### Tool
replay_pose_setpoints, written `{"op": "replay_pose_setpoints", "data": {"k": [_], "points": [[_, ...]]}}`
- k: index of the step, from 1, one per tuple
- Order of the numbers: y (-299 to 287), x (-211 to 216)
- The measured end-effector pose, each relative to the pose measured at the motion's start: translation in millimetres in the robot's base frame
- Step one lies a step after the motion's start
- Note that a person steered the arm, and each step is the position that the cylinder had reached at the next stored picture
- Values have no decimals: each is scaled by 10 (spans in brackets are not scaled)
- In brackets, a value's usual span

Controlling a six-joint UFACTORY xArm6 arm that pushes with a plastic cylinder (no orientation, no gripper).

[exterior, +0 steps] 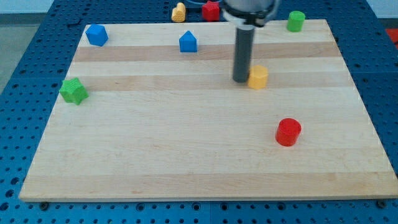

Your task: Move the yellow hexagon towards center right

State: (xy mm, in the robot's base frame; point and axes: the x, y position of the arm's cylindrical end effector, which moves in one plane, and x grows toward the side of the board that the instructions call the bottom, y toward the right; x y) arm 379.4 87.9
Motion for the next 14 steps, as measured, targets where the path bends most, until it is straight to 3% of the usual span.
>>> {"op": "replay_pose_setpoints", "data": {"k": [1,5,11,14], "points": [[381,0],[846,-60],[194,-58],[619,-58]]}}
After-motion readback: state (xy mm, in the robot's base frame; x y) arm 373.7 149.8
